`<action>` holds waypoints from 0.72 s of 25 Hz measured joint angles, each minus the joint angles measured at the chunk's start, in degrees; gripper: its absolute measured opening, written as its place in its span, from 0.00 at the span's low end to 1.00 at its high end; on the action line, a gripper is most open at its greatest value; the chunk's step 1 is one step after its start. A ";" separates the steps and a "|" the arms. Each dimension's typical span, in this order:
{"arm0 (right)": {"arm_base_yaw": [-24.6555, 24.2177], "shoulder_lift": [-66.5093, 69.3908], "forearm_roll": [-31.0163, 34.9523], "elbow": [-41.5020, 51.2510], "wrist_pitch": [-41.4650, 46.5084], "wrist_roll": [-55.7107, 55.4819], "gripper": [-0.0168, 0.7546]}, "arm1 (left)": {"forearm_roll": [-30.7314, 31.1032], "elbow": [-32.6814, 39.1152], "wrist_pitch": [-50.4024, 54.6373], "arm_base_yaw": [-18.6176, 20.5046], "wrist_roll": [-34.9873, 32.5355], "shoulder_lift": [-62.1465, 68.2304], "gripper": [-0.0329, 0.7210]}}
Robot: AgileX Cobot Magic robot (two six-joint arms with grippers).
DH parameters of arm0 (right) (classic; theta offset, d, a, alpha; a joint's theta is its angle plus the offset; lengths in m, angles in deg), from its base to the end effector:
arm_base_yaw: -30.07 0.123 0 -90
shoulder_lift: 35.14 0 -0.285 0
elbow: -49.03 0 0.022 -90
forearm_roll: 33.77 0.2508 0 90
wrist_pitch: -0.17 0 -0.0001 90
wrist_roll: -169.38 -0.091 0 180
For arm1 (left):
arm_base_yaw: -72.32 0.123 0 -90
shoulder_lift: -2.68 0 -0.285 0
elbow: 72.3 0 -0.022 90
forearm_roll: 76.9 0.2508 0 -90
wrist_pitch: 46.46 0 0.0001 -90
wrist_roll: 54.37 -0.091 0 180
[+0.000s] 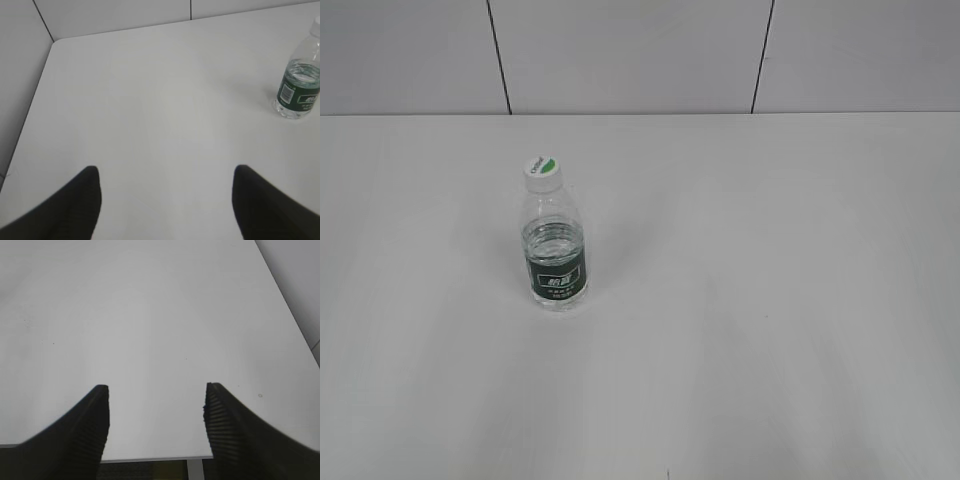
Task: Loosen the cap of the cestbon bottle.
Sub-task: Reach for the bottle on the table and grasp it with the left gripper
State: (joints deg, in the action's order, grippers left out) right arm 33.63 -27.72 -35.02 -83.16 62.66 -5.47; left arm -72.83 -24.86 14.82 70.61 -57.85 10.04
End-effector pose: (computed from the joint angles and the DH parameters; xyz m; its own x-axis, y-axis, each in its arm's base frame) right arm -0.0085 -0.0023 0.2785 -0.4574 -0.1284 -0.8800 -0.0911 0.9911 -0.0973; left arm -0.0086 0.0059 0.2821 -0.4390 0.1077 -0.8920 0.0155 0.9935 0.1123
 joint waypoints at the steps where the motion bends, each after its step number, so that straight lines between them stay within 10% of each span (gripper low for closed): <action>1: 0.00 0.00 0.00 0.00 0.00 0.00 0.62 | 0.00 0.00 0.00 0.00 0.00 0.00 0.70; 18: 0.00 0.00 0.00 0.00 0.00 0.00 0.62 | 0.00 0.00 -0.05 0.00 0.00 0.00 0.70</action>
State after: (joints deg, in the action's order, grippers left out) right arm 33.63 -27.72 -35.02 -83.16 62.66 -5.47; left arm -72.83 -24.86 14.77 70.61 -57.85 10.04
